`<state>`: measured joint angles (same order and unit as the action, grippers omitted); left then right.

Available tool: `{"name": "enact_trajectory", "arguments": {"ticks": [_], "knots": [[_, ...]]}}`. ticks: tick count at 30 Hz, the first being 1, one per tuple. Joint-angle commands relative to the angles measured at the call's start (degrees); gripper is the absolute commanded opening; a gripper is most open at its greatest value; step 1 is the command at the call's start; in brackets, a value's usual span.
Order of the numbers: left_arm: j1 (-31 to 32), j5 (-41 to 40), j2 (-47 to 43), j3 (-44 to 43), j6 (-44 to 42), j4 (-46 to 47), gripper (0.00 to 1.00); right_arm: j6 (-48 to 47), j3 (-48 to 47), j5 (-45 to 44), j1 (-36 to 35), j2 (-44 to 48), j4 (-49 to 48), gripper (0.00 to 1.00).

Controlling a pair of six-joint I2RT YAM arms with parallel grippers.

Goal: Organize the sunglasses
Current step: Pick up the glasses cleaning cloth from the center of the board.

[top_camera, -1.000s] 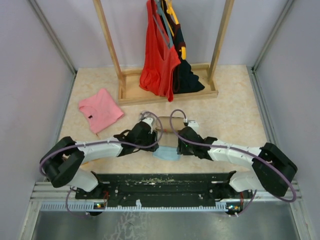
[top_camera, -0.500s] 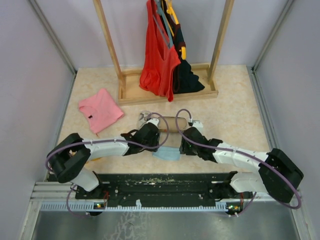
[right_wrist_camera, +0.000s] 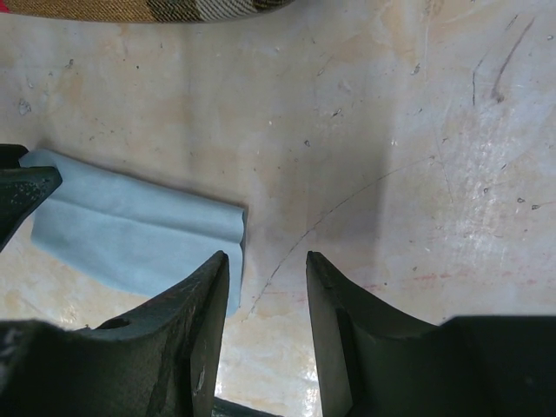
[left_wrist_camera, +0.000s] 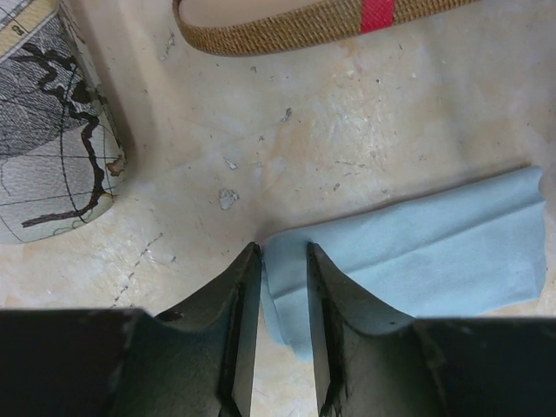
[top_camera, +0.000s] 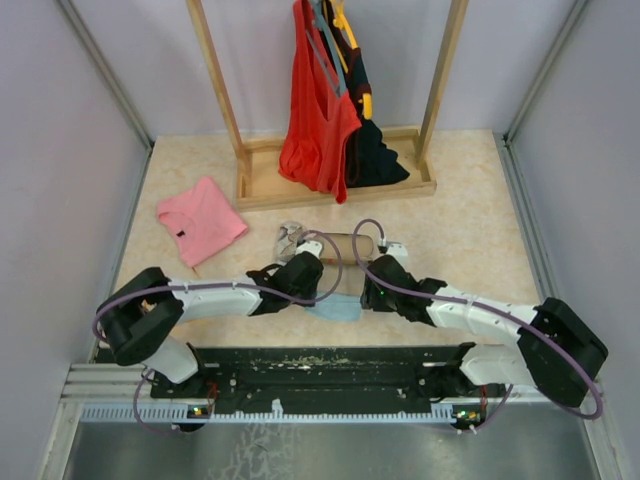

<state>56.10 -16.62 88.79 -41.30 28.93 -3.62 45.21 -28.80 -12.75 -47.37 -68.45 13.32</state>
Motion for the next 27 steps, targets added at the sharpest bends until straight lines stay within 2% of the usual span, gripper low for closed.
{"name": "enact_trajectory", "arguments": {"ticks": [1,8,13,17,21,27], "knots": [[1.6,-0.3,1.6,1.5,1.4,-4.2,0.32,0.2,0.1,-0.4,0.5,1.9,-1.0,0.41],[4.6,-3.5,2.5,1.6,3.2,-6.5,0.24,0.4,0.9,-0.6,0.7,3.0,-0.7,0.41],[4.7,-4.1,2.0,2.6,4.6,-6.5,0.12,0.4,1.5,2.8,0.7,4.0,-3.2,0.42],[4.6,-6.5,1.6,2.8,6.2,-7.4,0.04,1.6,2.9,4.3,0.9,5.2,-6.7,0.47],[4.5,-7.9,1.6,2.7,6.7,-8.3,0.01,1.9,2.4,4.1,1.3,3.4,-7.2,0.52],[4.0,-8.3,1.0,2.8,6.3,-8.2,0.0,1.3,1.7,4.5,2.5,0.7,-10.5,0.56]]}}
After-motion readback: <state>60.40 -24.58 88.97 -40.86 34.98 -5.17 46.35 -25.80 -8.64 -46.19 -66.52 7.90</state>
